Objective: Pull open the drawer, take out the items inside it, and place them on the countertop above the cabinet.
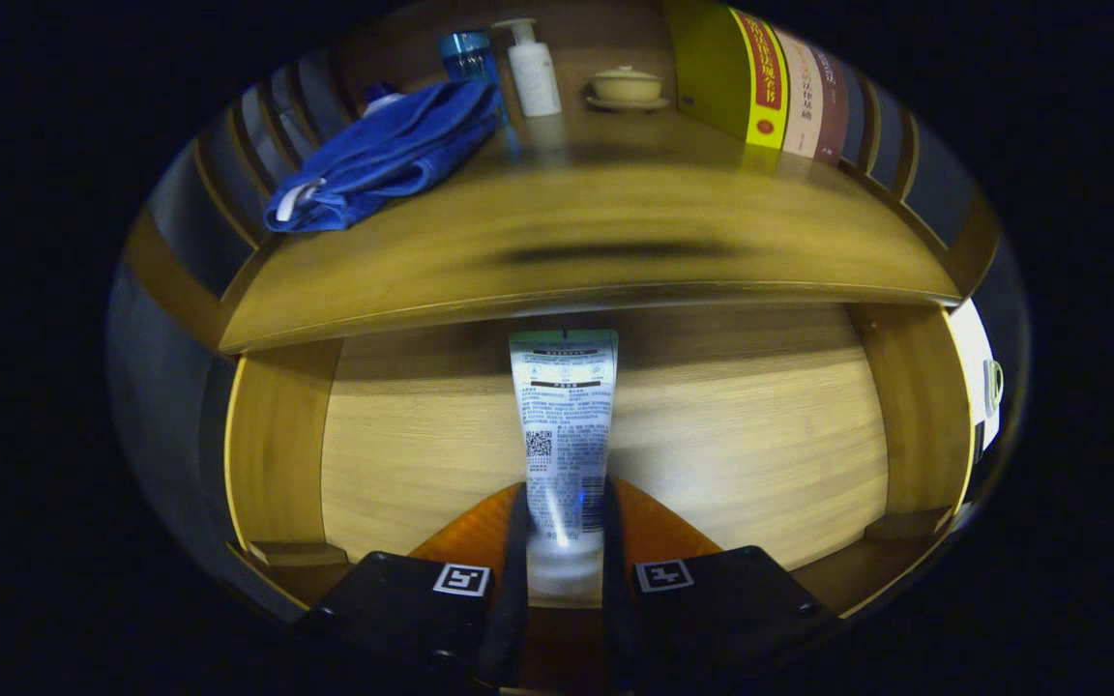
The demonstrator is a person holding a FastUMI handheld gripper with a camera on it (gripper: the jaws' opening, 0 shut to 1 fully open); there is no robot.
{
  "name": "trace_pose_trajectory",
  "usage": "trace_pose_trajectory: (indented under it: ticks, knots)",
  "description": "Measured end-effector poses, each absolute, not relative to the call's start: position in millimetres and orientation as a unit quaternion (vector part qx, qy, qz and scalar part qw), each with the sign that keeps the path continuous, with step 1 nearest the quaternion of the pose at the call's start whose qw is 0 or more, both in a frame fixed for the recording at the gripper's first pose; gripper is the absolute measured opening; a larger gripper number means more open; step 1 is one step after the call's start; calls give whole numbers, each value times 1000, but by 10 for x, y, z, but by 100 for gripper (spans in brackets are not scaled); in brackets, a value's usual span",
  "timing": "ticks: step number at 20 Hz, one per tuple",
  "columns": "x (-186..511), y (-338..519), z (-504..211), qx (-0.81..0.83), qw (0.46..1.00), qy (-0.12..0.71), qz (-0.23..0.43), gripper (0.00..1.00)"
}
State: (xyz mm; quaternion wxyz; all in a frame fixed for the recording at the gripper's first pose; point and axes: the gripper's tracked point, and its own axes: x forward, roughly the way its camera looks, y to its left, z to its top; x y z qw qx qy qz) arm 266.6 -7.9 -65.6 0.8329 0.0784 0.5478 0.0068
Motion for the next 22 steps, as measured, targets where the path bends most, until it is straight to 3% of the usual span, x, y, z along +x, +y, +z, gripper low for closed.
trace_pose_trajectory:
  ticks: [10, 17, 22]
  knots:
    - [2480, -116, 34, 89, 870, 484, 31, 41]
    - [2952, -159, 988, 94, 926, 362, 44, 41]
    - [3465, -197, 1178, 84, 940, 328, 38, 41]
